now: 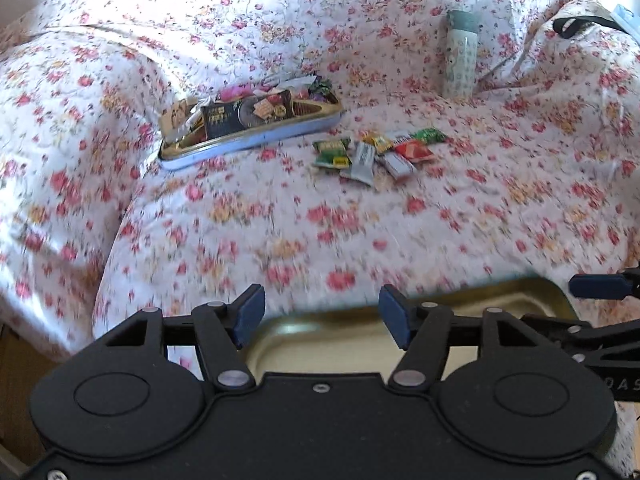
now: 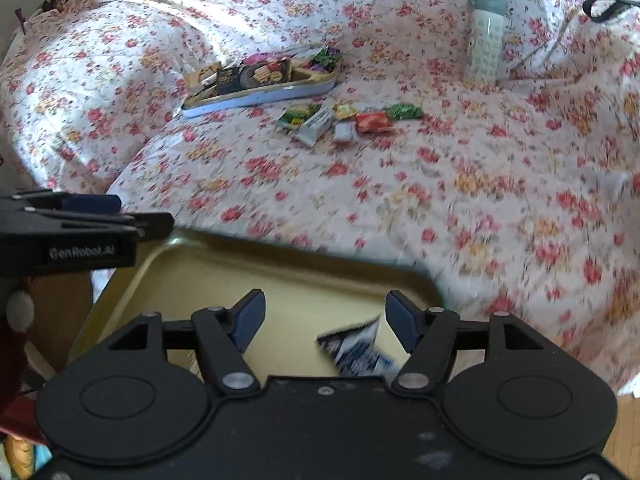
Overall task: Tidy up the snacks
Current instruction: 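Move both open tools back toward the remaining snack packets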
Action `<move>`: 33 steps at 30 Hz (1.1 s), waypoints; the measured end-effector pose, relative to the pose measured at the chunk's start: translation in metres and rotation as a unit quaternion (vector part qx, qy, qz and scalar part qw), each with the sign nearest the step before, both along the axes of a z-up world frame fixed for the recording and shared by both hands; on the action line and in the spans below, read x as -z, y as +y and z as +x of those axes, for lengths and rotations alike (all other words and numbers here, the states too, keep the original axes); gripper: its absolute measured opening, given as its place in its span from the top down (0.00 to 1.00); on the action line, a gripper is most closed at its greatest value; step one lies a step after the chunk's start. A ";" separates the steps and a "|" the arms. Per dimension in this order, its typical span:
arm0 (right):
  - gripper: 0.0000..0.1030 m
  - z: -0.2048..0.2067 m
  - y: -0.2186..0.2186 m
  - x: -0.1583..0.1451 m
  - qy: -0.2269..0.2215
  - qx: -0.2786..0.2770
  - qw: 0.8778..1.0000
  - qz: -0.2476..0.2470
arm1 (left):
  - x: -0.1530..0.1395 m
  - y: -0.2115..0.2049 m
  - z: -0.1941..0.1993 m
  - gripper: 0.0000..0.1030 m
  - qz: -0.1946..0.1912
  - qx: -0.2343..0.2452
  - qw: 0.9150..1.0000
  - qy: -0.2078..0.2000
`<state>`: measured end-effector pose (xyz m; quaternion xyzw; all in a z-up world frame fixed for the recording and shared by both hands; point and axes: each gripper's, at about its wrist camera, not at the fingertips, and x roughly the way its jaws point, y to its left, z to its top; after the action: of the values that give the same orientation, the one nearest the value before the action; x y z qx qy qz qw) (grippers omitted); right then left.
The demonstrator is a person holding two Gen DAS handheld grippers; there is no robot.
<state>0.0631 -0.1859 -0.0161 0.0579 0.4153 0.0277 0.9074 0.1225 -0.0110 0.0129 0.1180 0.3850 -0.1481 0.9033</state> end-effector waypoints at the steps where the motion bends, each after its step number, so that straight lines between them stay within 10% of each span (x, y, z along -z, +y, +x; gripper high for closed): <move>1: 0.32 0.006 -0.002 0.000 -0.004 0.001 1.000 -0.005 | 0.000 0.000 0.007 0.35 -0.001 -0.001 1.000 0.000; 33: 0.30 0.169 -0.060 0.047 -0.065 0.019 0.996 -0.050 | 0.058 -0.046 0.155 0.35 -0.011 0.025 0.999 -0.028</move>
<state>0.2321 -0.2455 -0.0634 0.0183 0.3551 -0.0064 0.9346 0.2771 -0.0566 -0.0446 0.1212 0.3551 -0.1716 0.9109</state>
